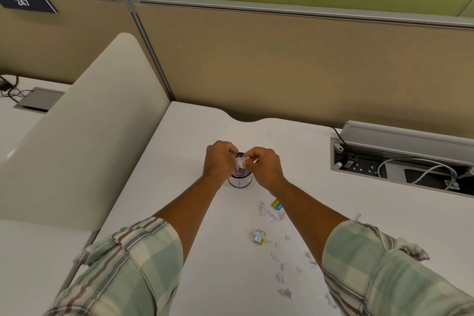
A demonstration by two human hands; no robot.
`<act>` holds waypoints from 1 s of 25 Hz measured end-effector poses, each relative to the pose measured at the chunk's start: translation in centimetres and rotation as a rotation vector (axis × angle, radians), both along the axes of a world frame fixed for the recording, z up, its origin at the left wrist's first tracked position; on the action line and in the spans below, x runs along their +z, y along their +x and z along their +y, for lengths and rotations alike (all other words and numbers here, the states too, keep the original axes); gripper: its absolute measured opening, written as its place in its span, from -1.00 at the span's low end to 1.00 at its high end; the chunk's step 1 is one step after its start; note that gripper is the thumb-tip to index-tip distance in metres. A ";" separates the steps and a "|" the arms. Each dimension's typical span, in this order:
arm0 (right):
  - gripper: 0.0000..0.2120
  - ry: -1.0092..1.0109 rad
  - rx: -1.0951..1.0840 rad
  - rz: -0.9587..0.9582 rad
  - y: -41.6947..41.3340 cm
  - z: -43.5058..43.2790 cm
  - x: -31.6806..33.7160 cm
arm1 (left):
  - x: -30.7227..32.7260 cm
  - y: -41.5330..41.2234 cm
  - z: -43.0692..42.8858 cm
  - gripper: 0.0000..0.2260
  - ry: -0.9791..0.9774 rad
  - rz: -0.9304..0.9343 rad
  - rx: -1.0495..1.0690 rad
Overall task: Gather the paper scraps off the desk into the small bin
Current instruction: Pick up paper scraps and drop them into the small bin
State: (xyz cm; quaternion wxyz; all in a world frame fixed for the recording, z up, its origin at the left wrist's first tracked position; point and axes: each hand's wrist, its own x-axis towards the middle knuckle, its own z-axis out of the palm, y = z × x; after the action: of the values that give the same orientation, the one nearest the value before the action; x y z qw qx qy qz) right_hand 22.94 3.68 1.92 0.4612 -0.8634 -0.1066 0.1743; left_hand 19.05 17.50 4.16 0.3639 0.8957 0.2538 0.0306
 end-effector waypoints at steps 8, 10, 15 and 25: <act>-0.83 -0.125 0.042 -0.045 0.7 1.2 -0.2 | 0.1 -0.4 1.0 -0.90 -0.003 -0.034 0.038; -0.84 -0.131 0.045 -0.056 0.7 0.5 -0.1 | 0.1 -0.6 0.9 -0.88 0.002 -0.036 0.037; -0.84 0.029 -0.046 -0.011 0.6 -1.6 0.5 | 0.1 -1.2 0.2 -0.85 -0.013 -0.072 0.071; -0.89 -0.013 -0.147 0.056 -1.8 -11.4 -1.2 | -2.0 -5.8 -5.9 -0.92 -0.067 -0.258 -0.095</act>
State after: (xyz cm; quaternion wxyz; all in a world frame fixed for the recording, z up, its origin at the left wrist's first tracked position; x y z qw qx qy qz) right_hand 21.10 -7.76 0.75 0.4700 -0.8667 -0.0289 0.1650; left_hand 13.28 11.59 2.11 0.4241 0.8827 0.1634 0.1197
